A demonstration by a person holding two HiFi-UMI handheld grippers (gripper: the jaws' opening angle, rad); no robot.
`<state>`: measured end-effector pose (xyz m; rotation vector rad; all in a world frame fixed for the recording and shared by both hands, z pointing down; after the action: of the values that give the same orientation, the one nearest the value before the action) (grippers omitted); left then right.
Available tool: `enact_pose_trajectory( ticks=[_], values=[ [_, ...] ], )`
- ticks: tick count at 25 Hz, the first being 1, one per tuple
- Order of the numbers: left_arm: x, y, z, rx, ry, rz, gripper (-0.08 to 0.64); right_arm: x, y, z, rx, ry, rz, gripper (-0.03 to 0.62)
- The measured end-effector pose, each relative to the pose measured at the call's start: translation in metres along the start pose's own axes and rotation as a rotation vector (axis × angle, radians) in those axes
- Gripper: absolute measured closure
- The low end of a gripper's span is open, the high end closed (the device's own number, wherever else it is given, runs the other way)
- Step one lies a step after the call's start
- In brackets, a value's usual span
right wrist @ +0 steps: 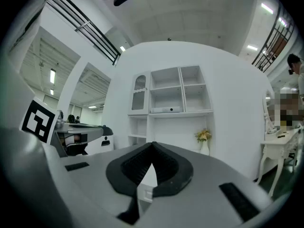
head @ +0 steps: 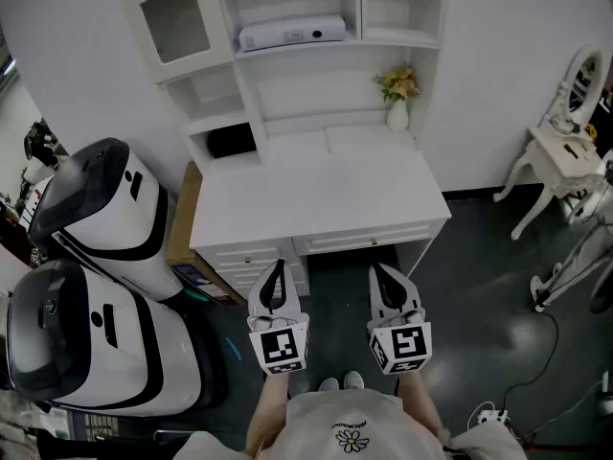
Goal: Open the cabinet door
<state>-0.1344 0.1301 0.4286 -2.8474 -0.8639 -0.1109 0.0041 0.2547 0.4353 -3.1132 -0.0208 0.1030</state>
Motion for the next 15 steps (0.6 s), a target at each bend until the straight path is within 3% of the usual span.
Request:
enact_pose_trajectory(
  ticks=[15],
  values=[
    [0.0029, -0.002, -0.004, -0.009, -0.009, 0.04, 0.554, -0.003, -0.001, -0.0023, -0.005, -0.013, 0.06, 0.594]
  ],
)
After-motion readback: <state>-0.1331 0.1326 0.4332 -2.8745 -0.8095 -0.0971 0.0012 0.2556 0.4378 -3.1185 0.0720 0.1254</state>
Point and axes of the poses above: the fingertips, and each gripper's own axes: y forward along the fingers, x to its right, z out of its top, the point moved 3 cm from there along -y, backward along the fingers, and after that the axes turned 15 degrees about z, right-handed, at the moved point
